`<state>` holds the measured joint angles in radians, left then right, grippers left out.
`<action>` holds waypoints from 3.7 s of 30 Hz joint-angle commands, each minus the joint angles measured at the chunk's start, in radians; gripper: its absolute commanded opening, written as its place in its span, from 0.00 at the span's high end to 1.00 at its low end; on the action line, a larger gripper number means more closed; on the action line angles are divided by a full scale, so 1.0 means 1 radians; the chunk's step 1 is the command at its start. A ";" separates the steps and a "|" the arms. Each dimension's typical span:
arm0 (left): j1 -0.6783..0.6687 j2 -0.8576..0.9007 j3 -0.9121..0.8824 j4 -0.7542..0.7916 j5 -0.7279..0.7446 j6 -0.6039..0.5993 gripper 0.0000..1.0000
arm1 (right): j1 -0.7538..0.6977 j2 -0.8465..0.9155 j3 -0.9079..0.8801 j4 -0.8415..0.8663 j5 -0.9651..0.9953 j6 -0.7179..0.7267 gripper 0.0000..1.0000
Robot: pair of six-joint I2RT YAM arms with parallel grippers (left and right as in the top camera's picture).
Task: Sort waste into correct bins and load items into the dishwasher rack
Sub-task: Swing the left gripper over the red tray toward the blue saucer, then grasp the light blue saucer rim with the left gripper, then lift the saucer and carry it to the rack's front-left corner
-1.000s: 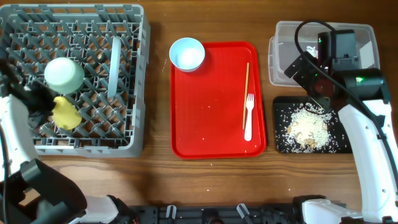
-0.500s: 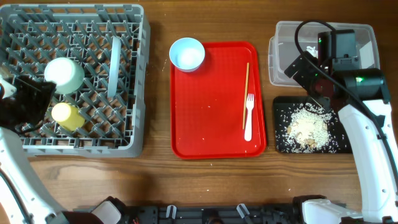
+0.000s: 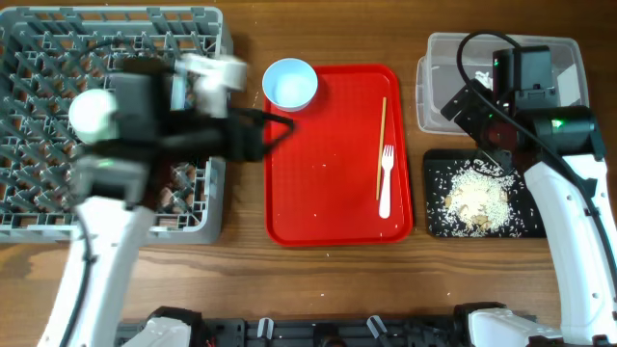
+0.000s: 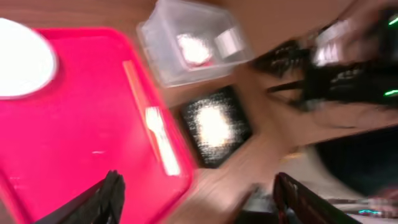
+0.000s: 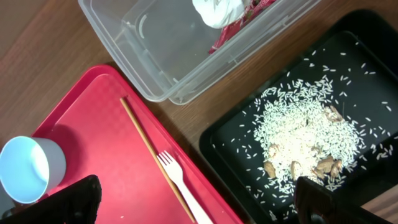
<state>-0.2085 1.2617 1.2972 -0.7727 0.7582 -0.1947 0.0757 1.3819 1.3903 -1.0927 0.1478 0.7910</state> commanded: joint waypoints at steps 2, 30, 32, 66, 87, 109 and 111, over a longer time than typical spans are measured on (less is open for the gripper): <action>-0.270 0.144 -0.002 0.096 -0.759 0.031 0.22 | -0.001 0.002 0.006 0.002 0.016 -0.005 0.00; -0.288 0.945 0.429 0.152 -0.732 0.220 0.39 | -0.001 0.002 0.006 0.002 0.016 -0.005 0.00; -0.295 0.945 0.429 0.139 -0.732 0.220 0.43 | -0.001 0.002 0.006 0.002 0.016 -0.005 0.00; -0.523 0.932 0.285 -0.098 -0.714 0.210 0.86 | -0.001 0.002 0.006 0.002 0.016 -0.005 0.00; -0.487 0.478 0.340 -0.099 -1.220 0.051 0.96 | -0.001 0.002 0.006 0.002 0.016 -0.005 0.00; 0.860 0.396 0.340 0.069 0.299 -0.078 0.96 | -0.001 0.002 0.006 0.002 0.016 -0.005 0.00; 0.909 0.494 0.340 0.105 0.417 -0.109 0.96 | -0.001 0.002 0.006 0.002 0.016 -0.005 0.00</action>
<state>0.6376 1.6352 1.6260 -0.6949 0.8417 -0.2535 0.0757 1.3819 1.3903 -1.0920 0.1474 0.7910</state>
